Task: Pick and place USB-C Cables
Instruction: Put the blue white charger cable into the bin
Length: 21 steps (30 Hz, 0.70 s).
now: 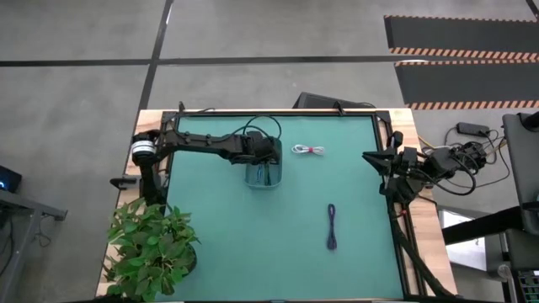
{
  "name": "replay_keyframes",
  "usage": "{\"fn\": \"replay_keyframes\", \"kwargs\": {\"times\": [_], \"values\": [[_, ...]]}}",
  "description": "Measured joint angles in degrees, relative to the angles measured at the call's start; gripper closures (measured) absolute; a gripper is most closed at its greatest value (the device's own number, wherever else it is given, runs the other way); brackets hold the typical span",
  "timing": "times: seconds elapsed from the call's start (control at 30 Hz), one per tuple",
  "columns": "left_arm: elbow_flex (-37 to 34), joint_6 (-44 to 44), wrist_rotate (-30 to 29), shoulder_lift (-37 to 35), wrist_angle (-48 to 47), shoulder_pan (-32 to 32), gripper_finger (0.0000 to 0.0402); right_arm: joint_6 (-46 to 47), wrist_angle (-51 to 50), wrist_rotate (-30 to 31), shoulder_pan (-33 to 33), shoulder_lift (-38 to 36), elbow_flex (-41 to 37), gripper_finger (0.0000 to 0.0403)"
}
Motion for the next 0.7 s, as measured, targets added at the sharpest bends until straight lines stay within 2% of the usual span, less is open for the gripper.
{"fn": "replay_keyframes", "kwargs": {"times": [0.7], "values": [[-1.3,-1.2,-1.6,0.0,1.3,0.0,0.0386,0.0,0.0,0.0,0.0,0.0,0.0,0.0376]]}}
